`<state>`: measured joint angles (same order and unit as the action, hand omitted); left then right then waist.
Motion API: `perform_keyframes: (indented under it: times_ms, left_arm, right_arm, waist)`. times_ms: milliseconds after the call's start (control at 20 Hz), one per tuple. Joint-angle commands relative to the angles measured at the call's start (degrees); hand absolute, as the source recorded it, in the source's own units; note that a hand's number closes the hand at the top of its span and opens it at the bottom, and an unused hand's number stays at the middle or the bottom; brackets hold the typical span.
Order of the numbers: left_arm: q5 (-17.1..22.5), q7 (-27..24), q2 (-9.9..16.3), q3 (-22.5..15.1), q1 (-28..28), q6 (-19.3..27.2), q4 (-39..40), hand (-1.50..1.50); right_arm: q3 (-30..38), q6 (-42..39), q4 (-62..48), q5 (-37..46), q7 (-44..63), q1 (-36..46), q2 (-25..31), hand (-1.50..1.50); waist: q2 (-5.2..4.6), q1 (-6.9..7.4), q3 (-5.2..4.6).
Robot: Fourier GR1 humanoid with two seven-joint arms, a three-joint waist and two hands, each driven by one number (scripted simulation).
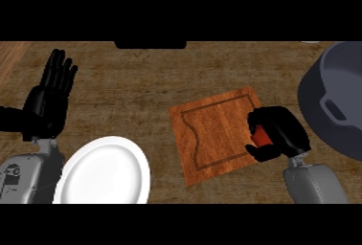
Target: Pick the bell pepper from the cutting board and place it in the pot
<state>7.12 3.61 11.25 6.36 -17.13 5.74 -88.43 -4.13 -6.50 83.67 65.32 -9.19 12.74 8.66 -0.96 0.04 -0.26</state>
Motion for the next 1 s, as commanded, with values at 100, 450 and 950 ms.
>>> perform_keyframes:
  times_ms: [100, 450, 950]
  left_arm:
    - [-0.4, -0.2, -0.1, -0.8, -0.2, -0.4, -0.3, 0.0]
    - [0.0, 0.2, -1.5, -2.5, -1.1, -1.1, 0.3, 0.0]
    - [-0.3, 0.2, 0.0, -0.1, -2.8, -0.5, 3.2, 0.0]
  right_arm:
    - [11.6, 7.7, -1.1, 8.2, 26.4, 9.9, -4.8, 1.5]
    - [17.3, 15.5, -3.8, 26.8, 53.7, 24.6, -5.3, 1.5]
    - [21.1, 14.4, -21.2, 41.5, 73.9, 40.8, -2.9, 1.5]
  waist:
    - [0.24, 1.73, -0.27]
    - [-0.22, 4.12, -0.16]
    - [0.55, 1.18, 0.24]
